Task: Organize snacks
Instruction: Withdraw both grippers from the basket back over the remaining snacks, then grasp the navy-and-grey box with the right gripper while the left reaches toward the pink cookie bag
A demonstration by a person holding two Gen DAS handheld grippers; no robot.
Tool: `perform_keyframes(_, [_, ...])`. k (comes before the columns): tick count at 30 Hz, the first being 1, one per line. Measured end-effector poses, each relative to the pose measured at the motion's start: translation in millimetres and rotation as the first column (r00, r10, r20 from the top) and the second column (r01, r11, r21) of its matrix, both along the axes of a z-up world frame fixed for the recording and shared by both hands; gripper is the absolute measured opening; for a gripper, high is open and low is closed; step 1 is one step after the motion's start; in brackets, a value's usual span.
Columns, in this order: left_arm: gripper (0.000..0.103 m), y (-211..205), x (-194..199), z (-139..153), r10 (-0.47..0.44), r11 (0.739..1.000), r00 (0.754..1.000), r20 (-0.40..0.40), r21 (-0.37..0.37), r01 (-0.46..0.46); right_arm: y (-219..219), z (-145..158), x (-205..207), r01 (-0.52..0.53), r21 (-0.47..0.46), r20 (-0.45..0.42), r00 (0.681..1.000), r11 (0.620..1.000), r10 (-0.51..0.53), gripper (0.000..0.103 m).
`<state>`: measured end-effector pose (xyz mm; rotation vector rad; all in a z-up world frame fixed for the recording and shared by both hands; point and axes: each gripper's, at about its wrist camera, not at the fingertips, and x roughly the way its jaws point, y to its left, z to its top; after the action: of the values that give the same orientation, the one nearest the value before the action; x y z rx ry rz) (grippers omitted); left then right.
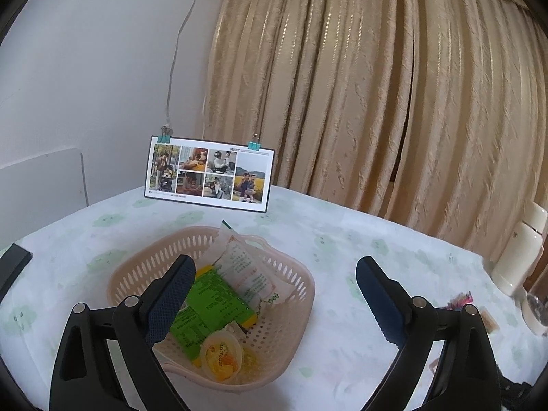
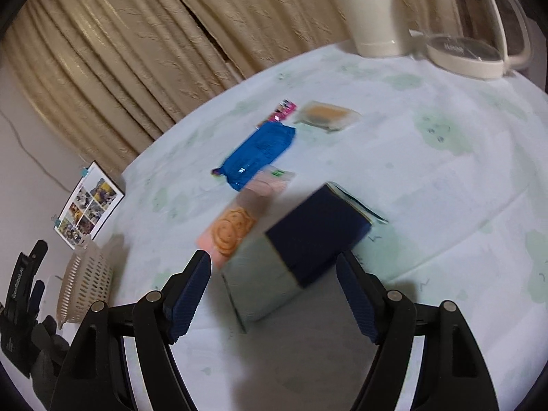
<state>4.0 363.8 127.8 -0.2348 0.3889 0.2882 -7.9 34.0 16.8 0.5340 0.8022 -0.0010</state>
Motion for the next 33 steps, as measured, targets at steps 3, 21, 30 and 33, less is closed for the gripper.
perform_keyframes(3, [0.095, -2.8, 0.5, -0.2, -0.005, 1.000, 1.000, -0.002, 0.006, 0.005, -1.0, -5.8, 6.2, 0.005, 0.016, -0.020, 1.000, 1.000, -0.004, 0.074])
perform_keyframes(21, [0.095, -15.4, 2.9, -3.4, -0.032, 0.998, 0.999, -0.014, 0.052, 0.033, 36.2, -6.1, 47.6, -0.107, -0.333, -0.087, 0.993, 0.937, 0.083, 0.075])
perform_keyframes(30, [0.095, -27.1, 1.5, -5.1, -0.036, 0.994, 0.999, 0.000, 0.103, 0.036, 24.7, -5.4, 40.6, -0.134, -0.349, -0.085, 0.990, 0.927, 0.111, 0.062])
perform_keyframes(33, [0.095, -33.4, 0.0, -5.7, -0.044, 0.991, 0.999, 0.012, 0.126, 0.042, 17.8, -4.8, 37.3, -0.125, -0.359, -0.086, 0.991, 0.925, 0.100, 0.061])
